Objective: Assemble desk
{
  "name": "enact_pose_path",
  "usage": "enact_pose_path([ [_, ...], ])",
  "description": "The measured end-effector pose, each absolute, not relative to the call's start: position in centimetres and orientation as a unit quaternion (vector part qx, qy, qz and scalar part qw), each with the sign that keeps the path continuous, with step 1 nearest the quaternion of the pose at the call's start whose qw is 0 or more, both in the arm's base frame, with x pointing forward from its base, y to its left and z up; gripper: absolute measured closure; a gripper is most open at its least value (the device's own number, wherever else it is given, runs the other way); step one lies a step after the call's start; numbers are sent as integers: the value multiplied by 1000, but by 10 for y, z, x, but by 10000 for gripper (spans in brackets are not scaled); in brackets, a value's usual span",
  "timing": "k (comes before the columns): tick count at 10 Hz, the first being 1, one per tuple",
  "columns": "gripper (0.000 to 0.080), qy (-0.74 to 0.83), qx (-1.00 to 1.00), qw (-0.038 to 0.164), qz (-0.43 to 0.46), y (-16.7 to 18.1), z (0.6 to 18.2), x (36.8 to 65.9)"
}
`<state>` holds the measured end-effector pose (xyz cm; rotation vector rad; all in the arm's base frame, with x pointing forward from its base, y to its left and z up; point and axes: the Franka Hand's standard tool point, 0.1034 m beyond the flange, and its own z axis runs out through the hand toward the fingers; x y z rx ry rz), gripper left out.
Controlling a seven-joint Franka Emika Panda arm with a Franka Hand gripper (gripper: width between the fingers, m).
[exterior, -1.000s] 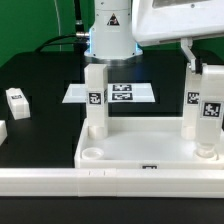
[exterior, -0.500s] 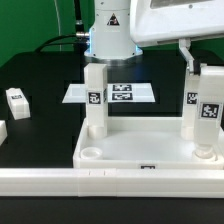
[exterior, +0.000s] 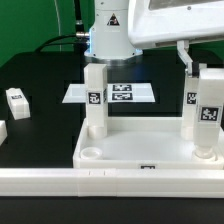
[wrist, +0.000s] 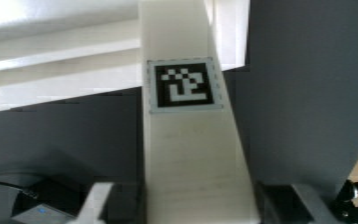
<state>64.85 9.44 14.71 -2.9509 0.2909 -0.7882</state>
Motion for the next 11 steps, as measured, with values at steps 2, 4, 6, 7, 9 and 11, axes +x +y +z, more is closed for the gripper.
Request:
enact_pose_path([
  [2, 509, 94, -959, 35, -266, 94, 147, 650],
  [4, 509, 94, -955, 34, -279, 93, 147, 651],
  [6, 509, 95, -947, 29, -304, 89, 147, 649],
  [7, 509, 95, -946, 27, -308, 86, 144, 647],
  [9, 509, 96, -946, 24, -308, 84, 138, 644],
  [11, 509, 95, -945, 21, -312, 82, 135, 644],
])
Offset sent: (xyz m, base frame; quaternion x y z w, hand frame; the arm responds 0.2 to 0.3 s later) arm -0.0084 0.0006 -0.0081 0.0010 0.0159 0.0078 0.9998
